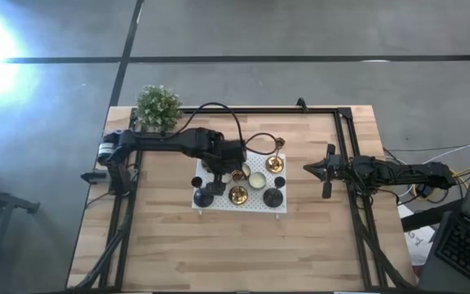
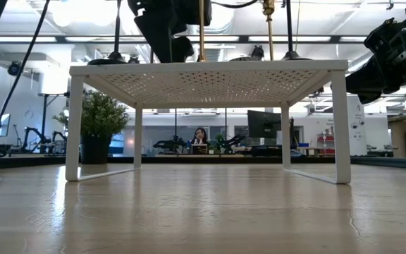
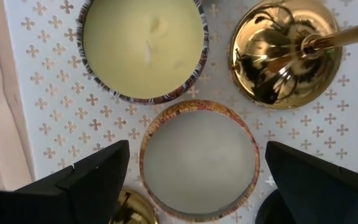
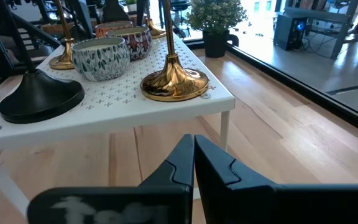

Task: Pick & Place candle stick holders
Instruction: Put the scented candle on the shelf, then return to Home Position

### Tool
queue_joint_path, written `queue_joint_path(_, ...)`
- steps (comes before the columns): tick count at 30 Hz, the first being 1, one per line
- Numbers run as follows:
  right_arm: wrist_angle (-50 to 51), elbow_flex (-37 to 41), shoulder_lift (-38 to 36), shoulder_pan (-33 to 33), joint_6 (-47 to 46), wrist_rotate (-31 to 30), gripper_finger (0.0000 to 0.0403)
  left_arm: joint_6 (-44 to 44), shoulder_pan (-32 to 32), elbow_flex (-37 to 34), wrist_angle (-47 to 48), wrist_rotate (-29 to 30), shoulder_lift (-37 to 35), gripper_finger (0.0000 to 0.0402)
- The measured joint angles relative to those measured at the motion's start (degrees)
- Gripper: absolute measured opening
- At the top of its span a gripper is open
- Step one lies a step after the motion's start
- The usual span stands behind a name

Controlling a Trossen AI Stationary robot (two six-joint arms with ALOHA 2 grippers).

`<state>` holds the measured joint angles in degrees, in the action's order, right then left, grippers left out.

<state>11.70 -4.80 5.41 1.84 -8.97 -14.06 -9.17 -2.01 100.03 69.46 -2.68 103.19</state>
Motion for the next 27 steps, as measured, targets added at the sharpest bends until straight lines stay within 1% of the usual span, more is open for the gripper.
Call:
queue_joint_path(11,0.00,0.00,-0.02,0.00,0.00,0.00,0.0008,-0.02,0.00,0.68,-0.68,0.18,-2.02,0.0381)
queue_joint_path(27,-0.02,0.00,-0.01,0.00,0.01,0.00,0.0008,-1.17,0.01,3.38,-0.38,0.42,-2.26,0.0381)
